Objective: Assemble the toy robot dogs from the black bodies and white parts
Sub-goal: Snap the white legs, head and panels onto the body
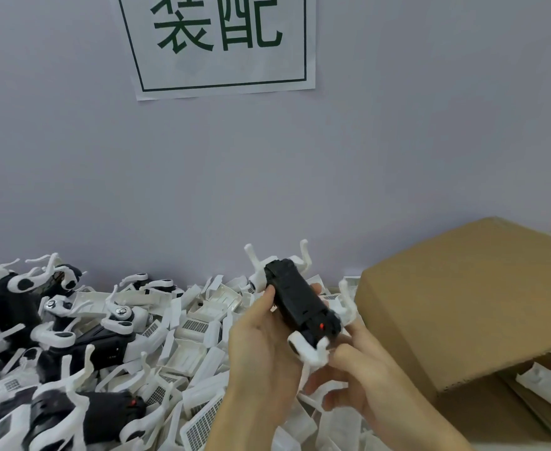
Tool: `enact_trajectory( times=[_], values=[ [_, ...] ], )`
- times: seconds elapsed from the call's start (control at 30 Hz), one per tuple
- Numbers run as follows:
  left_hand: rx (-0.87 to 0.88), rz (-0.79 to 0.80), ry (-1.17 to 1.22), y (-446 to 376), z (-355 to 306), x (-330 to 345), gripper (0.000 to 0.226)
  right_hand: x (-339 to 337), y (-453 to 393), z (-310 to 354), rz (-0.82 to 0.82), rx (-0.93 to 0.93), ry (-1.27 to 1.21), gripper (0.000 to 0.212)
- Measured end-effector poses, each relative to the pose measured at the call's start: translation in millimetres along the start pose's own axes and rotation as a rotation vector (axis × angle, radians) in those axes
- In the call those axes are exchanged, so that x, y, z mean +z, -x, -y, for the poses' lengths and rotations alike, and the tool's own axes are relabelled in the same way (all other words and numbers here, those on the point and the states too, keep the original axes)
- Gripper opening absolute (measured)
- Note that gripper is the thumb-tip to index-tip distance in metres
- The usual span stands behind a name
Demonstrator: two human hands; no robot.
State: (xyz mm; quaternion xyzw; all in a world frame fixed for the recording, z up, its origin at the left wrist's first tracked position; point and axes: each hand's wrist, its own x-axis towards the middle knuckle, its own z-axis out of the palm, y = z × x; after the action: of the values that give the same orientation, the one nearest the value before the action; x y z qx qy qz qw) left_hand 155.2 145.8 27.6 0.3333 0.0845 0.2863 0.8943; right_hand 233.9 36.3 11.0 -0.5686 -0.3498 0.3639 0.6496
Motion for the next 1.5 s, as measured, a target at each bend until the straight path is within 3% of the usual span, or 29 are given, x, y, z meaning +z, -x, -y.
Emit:
enact_trajectory(
  times=[0.17,0.27,0.4,0.63,0.97,1.07,1.13,1.5],
  values=[
    [0.040,-0.079,-0.066,-3,2,-2,0.061,7,4,2,-0.005,0.005,0.136,0.033],
    [0.049,-0.111,-0.140,-3,4,-2,0.061,16,3,1,-0.082,0.015,0.179,0.014],
    [0.077,-0.150,-0.225,-2,6,-4,0.048,18,-2,-8,-0.141,-0.019,0.193,0.040],
    [0.087,-0.175,-0.242,1,5,-1,0.043,14,-6,-16,-0.114,0.019,0.128,0.021],
    [0.110,-0.179,-0.256,-1,6,-1,0.041,11,-9,-19,-0.089,0.010,0.144,0.034],
    [0.101,-0.186,-0.263,-1,7,0,0.042,13,-9,-20,-0.091,0.027,0.159,0.029],
    [0.114,-0.193,-0.272,-1,7,0,0.043,14,-9,-19,-0.092,0.014,0.176,0.039],
    [0.090,-0.194,-0.279,-3,8,-1,0.042,19,-8,-15,-0.087,-0.022,0.057,0.050]
  ],
)
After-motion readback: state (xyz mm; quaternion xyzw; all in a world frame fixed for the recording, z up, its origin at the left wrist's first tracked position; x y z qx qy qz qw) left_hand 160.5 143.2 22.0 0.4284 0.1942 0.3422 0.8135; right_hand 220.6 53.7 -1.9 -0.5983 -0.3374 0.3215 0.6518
